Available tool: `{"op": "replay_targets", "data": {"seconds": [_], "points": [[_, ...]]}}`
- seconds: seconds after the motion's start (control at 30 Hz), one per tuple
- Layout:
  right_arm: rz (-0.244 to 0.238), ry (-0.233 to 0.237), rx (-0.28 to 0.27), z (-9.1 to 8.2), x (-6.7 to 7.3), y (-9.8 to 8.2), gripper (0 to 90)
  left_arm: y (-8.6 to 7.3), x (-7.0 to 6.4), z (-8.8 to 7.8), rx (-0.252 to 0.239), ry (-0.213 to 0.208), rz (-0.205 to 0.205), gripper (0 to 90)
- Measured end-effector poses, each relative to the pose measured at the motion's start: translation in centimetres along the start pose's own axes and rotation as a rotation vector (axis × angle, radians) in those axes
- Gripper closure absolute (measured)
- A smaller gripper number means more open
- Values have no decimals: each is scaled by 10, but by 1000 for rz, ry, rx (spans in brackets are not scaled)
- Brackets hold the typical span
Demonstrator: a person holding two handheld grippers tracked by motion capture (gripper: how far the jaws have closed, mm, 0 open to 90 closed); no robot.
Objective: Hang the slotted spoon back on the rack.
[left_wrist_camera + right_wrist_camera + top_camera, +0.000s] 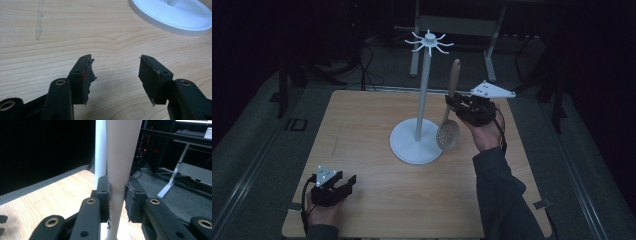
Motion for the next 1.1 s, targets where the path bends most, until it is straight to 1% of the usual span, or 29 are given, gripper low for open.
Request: {"op": "replay_targets", "data": {"seconds": [0.3,0.63,1.1], "points": [[7,4,-2,1,0,6,751,0,0,0,-1,0,-2,446],[-15,11,5,6,2,16,751,0,1,-1,0,0,-5,446],[-13,15,21,14,4,24,751,0,2,-2,-1,2,-6,446]]}}
Point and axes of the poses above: each handheld gripper's, and its own axes: z roughly forward along the jaws, y roughly out of its top, x roughly to its left, the point moved 3 cm from there along z, roughly forward along the jaws, and after that the axes turned 1 degree about x, right-handed, at the moved point
